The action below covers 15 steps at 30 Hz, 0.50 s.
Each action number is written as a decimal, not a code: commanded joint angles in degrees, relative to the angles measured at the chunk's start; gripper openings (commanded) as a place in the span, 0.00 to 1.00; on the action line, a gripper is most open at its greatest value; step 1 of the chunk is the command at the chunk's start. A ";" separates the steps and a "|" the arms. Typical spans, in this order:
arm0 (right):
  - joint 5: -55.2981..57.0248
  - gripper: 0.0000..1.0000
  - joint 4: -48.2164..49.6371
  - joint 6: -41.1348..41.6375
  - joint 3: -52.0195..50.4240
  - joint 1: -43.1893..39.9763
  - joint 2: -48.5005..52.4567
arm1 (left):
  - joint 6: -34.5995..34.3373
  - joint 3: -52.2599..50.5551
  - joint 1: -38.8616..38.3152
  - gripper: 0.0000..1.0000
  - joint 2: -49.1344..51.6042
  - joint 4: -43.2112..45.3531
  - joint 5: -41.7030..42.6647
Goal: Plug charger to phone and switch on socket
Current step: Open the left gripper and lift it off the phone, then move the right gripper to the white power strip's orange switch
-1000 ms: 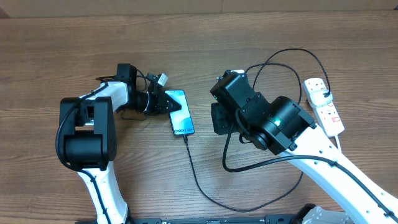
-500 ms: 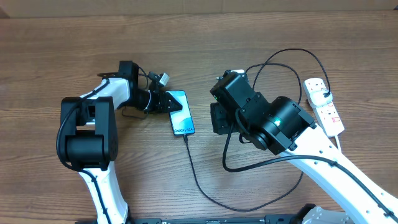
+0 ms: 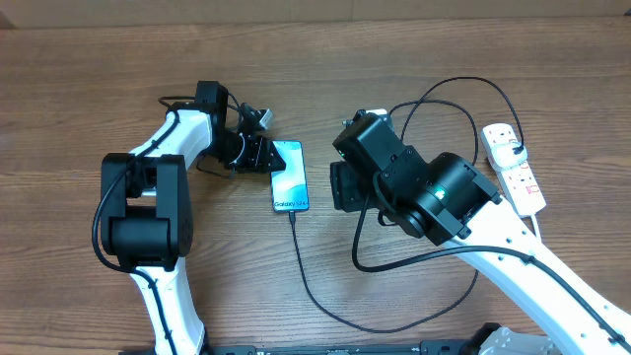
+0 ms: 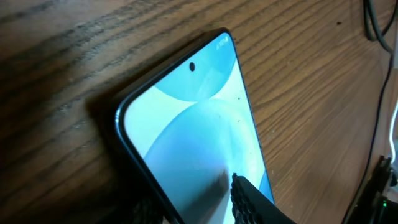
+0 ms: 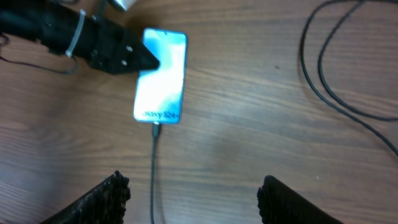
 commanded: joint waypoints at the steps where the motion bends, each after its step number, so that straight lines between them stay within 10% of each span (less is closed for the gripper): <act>1: 0.57 0.68 4.07 3.17 -0.39 -0.17 -0.09 | -0.55 1.90 0.28 0.43 1.16 -0.72 -6.97; 6: 0.57 0.54 12.44 10.40 -2.03 -0.20 2.69 | -2.64 11.58 1.88 1.00 1.14 -7.93 -6.91; 11: 1.68 0.07 9.97 15.91 -2.05 -2.12 4.37 | -2.32 26.38 3.89 1.00 0.76 -21.55 -8.31; 15: 11.04 0.04 -0.68 24.35 -2.08 -8.57 4.37 | 0.17 36.33 4.79 1.00 -2.32 -29.88 -8.44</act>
